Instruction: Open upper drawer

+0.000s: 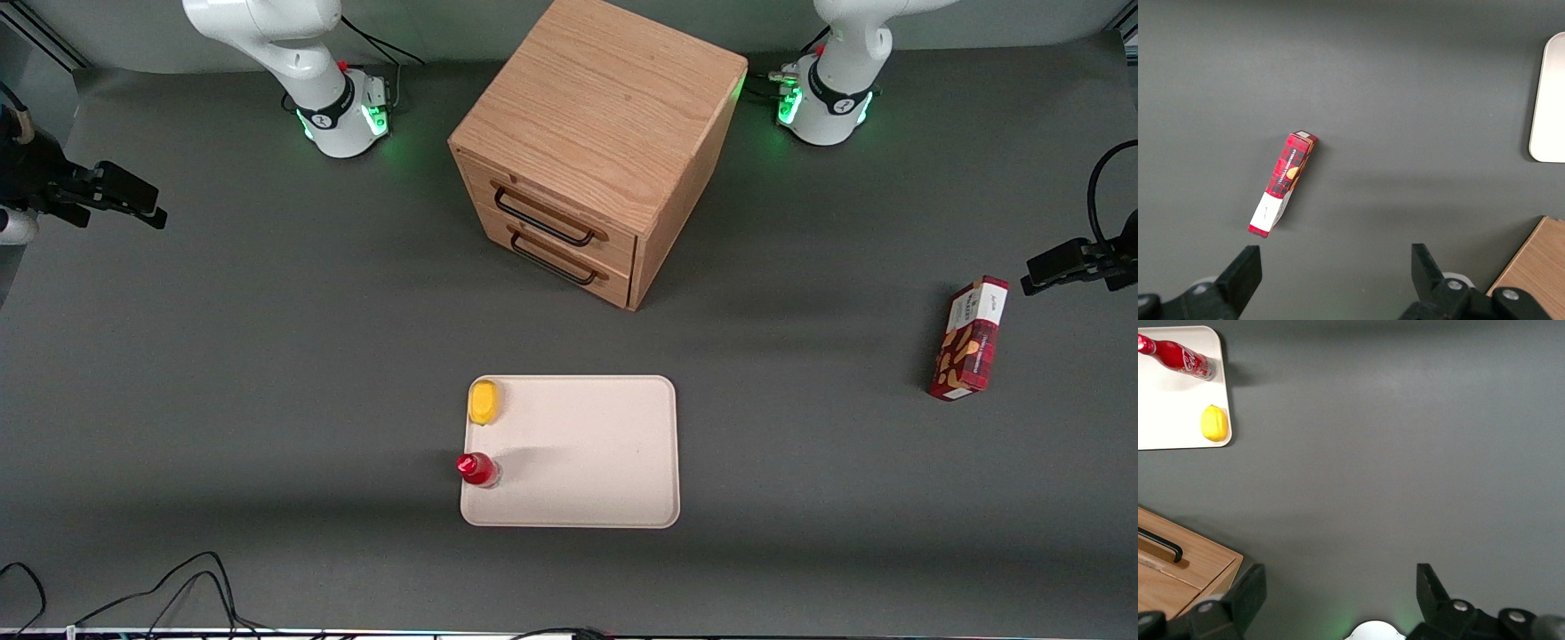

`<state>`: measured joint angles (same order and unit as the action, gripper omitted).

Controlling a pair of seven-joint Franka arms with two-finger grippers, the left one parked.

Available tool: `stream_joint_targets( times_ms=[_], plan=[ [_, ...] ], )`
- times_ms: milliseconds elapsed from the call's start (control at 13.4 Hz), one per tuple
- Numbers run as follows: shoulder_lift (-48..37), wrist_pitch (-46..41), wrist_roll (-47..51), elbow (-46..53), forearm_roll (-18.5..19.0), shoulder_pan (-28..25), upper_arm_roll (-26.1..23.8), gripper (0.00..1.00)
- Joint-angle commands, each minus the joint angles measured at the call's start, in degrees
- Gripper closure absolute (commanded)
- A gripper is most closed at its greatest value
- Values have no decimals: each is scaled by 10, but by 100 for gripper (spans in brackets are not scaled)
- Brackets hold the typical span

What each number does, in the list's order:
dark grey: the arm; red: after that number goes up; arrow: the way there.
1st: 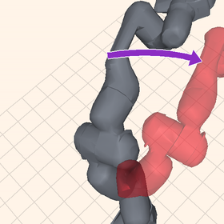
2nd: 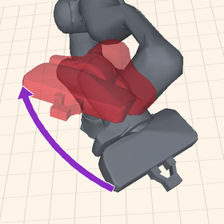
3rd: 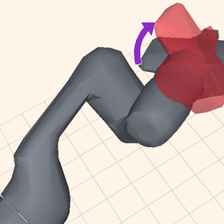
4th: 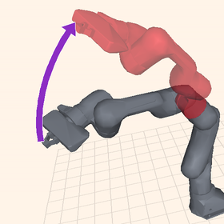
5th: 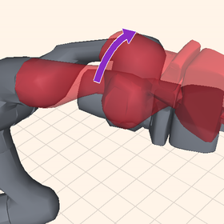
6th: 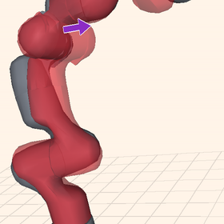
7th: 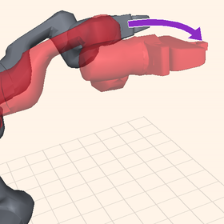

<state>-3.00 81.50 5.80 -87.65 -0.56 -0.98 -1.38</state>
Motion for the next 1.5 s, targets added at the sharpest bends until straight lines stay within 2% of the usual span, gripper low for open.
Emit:
stream_joint_targets(
  times_ms=[0, 75, 150, 224, 374, 523, 748, 897, 1121, 1271, 1421],
  plan=[
    [14, -21, -32, 27, -72, -7, -5, 0],
    [24, -21, -52, 27, -120, -7, -5, 0],
    [32, -21, -58, 27, -136, -9, -8, 0],
    [44, -21, -61, 30, -143, -13, -18, 0],
    [73, -21, -66, 55, -147, -14, -86, 0],
    [102, -19, -129, 60, -175, -14, -141, 0],
    [182, -11, -240, 59, -283, -15, -173, 0],
    [230, 2, -257, 60, -284, -16, -205, 0],
    [298, 49, -257, 59, -256, -19, -251, 0],
    [319, 72, -257, 55, -236, -20, -276, 0],
    [324, 82, -256, 45, -236, -32, -280, 0]
  ],
)
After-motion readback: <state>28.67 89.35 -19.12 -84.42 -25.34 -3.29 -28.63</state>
